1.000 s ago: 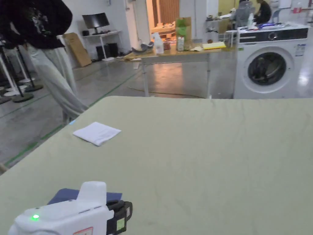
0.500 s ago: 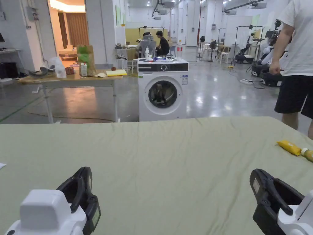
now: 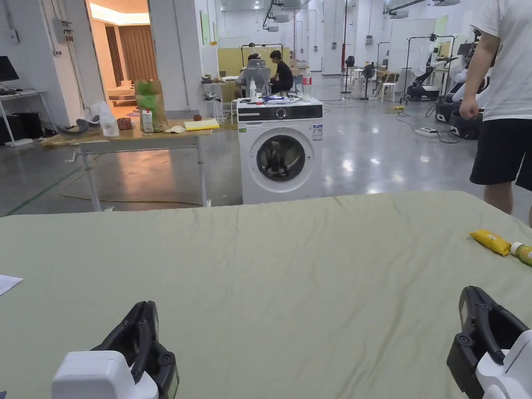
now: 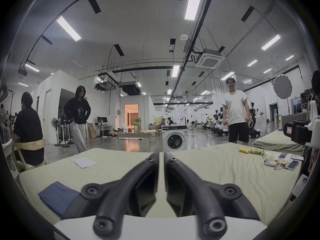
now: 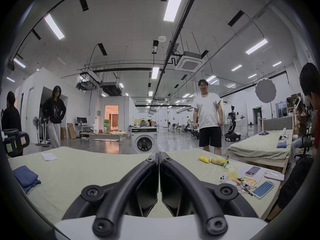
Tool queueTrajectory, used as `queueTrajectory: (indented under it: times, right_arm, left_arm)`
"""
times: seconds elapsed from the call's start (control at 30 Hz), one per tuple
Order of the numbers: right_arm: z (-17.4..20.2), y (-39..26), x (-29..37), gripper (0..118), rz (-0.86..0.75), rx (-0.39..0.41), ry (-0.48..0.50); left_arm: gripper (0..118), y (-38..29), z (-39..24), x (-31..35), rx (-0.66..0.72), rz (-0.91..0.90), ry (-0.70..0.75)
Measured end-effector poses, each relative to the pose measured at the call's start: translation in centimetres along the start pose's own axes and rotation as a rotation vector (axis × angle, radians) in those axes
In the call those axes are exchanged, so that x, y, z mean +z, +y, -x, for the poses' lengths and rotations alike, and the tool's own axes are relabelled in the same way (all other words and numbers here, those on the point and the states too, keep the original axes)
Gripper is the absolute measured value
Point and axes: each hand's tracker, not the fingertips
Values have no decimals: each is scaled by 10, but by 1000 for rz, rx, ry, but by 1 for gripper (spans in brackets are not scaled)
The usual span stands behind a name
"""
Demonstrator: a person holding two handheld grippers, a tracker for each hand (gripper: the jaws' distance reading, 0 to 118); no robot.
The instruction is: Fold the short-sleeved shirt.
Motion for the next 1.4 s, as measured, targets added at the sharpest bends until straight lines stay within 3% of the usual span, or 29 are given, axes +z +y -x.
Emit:
queueTrajectory:
  times: [0.03, 0.07, 0.1, 0.13, 0.17, 0.2, 0.37, 1.4]
  right_arm:
    - [1, 1, 0, 5, -4, -2, -6]
    - [1, 1, 0, 21, -9, 5, -10]
    - [1, 2, 0, 50, -11, 14, -8]
    - [1, 5, -2, 91, -6, 24, -1]
    - [2, 5, -2, 109, -6, 24, 2]
    - [3, 5, -1, 114, -21, 22, 10]
    - [14, 6, -1, 118, -15, 90, -7]
    - [26, 2, 4, 118, 22, 86, 26]
  left_arm:
    - [9, 1, 1, 2, 2, -1, -2]
    - [25, 2, 2, 1, 2, -4, -8]
    - [54, 4, 3, 1, 0, -6, -9]
    - [88, 6, 4, 3, 0, -21, -6]
    - [101, 7, 5, 5, 0, -41, -6]
    - [103, 7, 3, 6, -3, -64, 2]
    - [103, 13, 2, 3, -6, -46, 36]
    - [103, 4, 10, -2, -7, -4, 34]
